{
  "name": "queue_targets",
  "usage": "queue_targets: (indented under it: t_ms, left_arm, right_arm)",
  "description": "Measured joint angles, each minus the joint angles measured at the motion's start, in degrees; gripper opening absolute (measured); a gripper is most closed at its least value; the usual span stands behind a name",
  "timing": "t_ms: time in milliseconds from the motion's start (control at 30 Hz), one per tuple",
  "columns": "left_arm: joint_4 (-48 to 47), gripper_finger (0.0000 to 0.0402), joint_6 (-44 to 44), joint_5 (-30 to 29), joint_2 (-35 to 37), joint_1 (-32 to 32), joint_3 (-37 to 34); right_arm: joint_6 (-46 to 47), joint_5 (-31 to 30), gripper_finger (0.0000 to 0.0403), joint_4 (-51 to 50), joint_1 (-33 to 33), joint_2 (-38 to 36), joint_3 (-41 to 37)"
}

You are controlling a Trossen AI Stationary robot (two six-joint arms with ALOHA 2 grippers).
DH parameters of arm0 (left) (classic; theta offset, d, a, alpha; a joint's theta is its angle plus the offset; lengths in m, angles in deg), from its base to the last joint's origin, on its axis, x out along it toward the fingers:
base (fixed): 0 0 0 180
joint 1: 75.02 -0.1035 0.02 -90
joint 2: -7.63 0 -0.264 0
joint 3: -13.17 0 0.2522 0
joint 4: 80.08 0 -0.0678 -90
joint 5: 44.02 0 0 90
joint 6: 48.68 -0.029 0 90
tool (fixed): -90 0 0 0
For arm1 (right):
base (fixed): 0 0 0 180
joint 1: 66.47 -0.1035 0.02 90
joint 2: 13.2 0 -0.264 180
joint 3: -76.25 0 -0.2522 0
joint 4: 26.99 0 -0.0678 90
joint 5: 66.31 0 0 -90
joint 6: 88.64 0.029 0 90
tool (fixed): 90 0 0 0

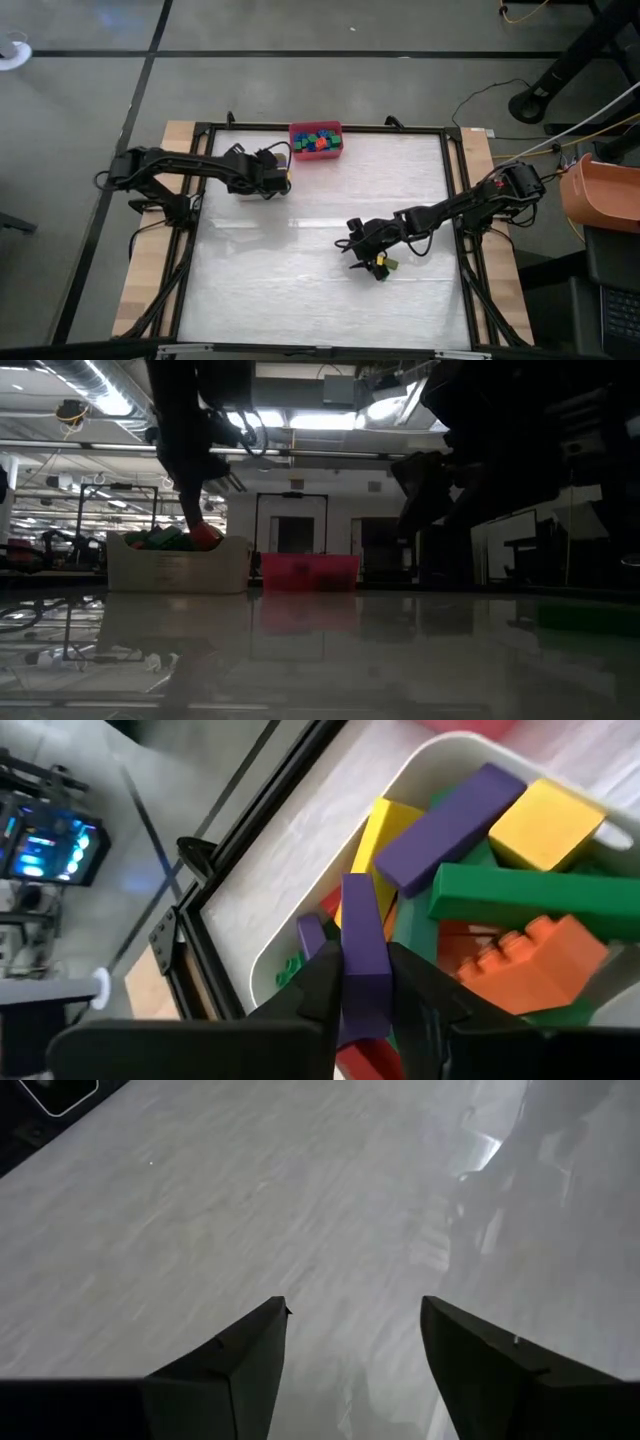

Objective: Sort blocks by size
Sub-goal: Put the large violet wooden block into the white bin, then put the large green wooden block into the white bin

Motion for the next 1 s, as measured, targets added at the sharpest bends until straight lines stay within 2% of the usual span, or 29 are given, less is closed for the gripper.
queue_targets:
  t_ms: [333, 433, 700, 833, 1000]
  left_arm:
    - [0.0, 0.0062, -2.6, 0.0, -4.3, -0.2, 0.0]
    - [0.0, 0.0065, -2.5, 0.0, -5.0, -0.2, 0.0]
    - [0.0, 0.0127, -2.7, 0.0, -5.3, -0.2, 0.0]
    - [0.2, 0.0155, -2.2, 0.0, -5.3, -0.2, 0.0]
    - [0.1, 0.0163, -1.4, 0.0, -5.3, -0.2, 0.2]
  right_arm:
    - [2.4, 0.0, 0.023, 0.0, 0.0, 0.0, 0.0]
    - [3.4, 1.7, 0.023, -0.5, 0.0, -0.2, 0.0]
    - [9.8, 10.0, 0.023, -4.7, 0.0, -2.2, 0.0]
    - [13.0, 11.1, 0.023, -9.2, -1.1, -4.5, 0.0]
    - [17.8, 10.7, 0.023, -13.9, -3.8, -8.3, 0.0]
